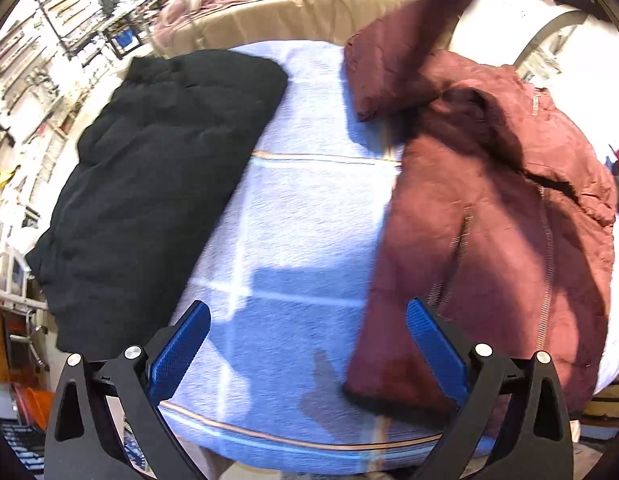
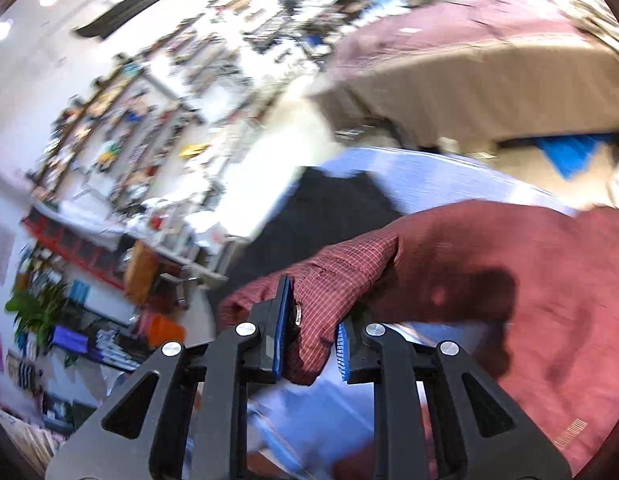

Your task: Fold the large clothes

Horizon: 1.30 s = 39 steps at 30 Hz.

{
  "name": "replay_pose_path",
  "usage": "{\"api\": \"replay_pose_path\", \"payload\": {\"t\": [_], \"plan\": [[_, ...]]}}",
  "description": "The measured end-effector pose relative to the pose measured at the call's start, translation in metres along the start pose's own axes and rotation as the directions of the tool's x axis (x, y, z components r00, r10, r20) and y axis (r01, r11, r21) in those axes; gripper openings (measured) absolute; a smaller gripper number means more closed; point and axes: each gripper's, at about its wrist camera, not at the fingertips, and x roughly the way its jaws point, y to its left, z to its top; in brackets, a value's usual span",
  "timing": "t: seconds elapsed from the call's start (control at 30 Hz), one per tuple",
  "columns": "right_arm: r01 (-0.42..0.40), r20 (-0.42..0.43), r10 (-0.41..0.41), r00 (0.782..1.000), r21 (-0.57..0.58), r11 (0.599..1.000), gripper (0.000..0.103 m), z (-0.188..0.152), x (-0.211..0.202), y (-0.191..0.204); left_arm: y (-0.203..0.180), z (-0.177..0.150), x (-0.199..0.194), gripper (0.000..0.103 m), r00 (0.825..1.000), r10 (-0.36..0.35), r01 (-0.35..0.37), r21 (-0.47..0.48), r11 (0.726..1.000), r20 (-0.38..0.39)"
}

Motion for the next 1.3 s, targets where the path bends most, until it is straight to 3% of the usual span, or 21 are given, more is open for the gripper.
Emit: {"api": "replay_pose_path", "payload": {"t": [0.1,0.13,0.23,0.4,0.5,0.6,0.67,0.83,0.93,1.07,1.13,1.23,1.3], "plan": [[0.064,-0.024,-0.062,0.998,0.093,0.994,0.020,-0.024,-0.056,-0.083,-0.023,0.013,0.002,0.097,1.000,0.015,-0.015,0.051,0.999,0.001],[0.121,-0.038,-0.117,0.992,0.105,0.987,0.020,-0.033,-0.075,-0.110,-0.030,0.018,0.003,0.097,1.000,0.016,-0.016,0.060,0.998,0.000],[0.220,-0.090,-0.206,0.974,0.200,0.955,0.020,-0.069,-0.133,-0.195,-0.048,0.037,0.009,0.097,1.000,0.003,-0.003,0.066,0.998,-0.005],[0.331,-0.085,-0.320,0.944,0.304,0.893,0.020,-0.117,-0.216,-0.296,-0.087,0.086,0.019,0.097,1.000,-0.024,0.022,0.105,0.994,0.016],[0.338,-0.083,-0.332,0.940,0.384,0.859,0.020,-0.139,-0.234,-0.342,-0.114,0.117,0.021,0.097,0.998,-0.033,0.025,0.156,0.987,0.051],[0.333,-0.080,-0.337,0.938,0.470,0.817,0.032,-0.165,-0.235,-0.377,-0.143,0.151,0.026,0.097,0.996,-0.046,0.028,0.215,0.976,0.078],[0.400,-0.109,-0.401,0.909,0.495,0.771,0.066,-0.173,-0.231,-0.391,-0.163,0.171,0.030,0.097,0.994,-0.050,0.025,0.251,0.968,0.093],[0.521,-0.074,-0.579,0.812,0.539,0.662,0.069,-0.188,-0.251,-0.398,-0.211,0.208,0.047,0.097,0.991,-0.058,0.011,0.348,0.937,0.123],[0.546,0.006,-0.615,0.788,0.454,0.704,0.071,-0.189,-0.250,-0.371,-0.241,0.223,0.065,0.097,0.992,-0.064,0.013,0.408,0.913,0.111],[0.569,-0.004,-0.591,0.807,0.270,0.776,0.075,-0.186,-0.209,-0.336,-0.272,0.229,0.104,0.097,0.997,-0.047,0.016,0.466,0.885,0.056],[0.604,-0.048,-0.608,0.793,0.201,0.772,0.076,-0.188,-0.178,-0.332,-0.278,0.230,0.128,0.098,1.000,-0.027,0.016,0.474,0.881,0.016],[0.675,-0.153,-0.657,0.738,0.158,0.721,0.077,-0.200,-0.141,-0.352,-0.280,0.232,0.159,0.098,0.999,-0.036,0.048,0.462,0.886,-0.035],[0.682,-0.194,-0.654,0.731,0.178,0.709,0.082,-0.205,-0.129,-0.370,-0.282,0.237,0.174,0.099,0.997,-0.033,0.063,0.446,0.893,-0.074]]}}
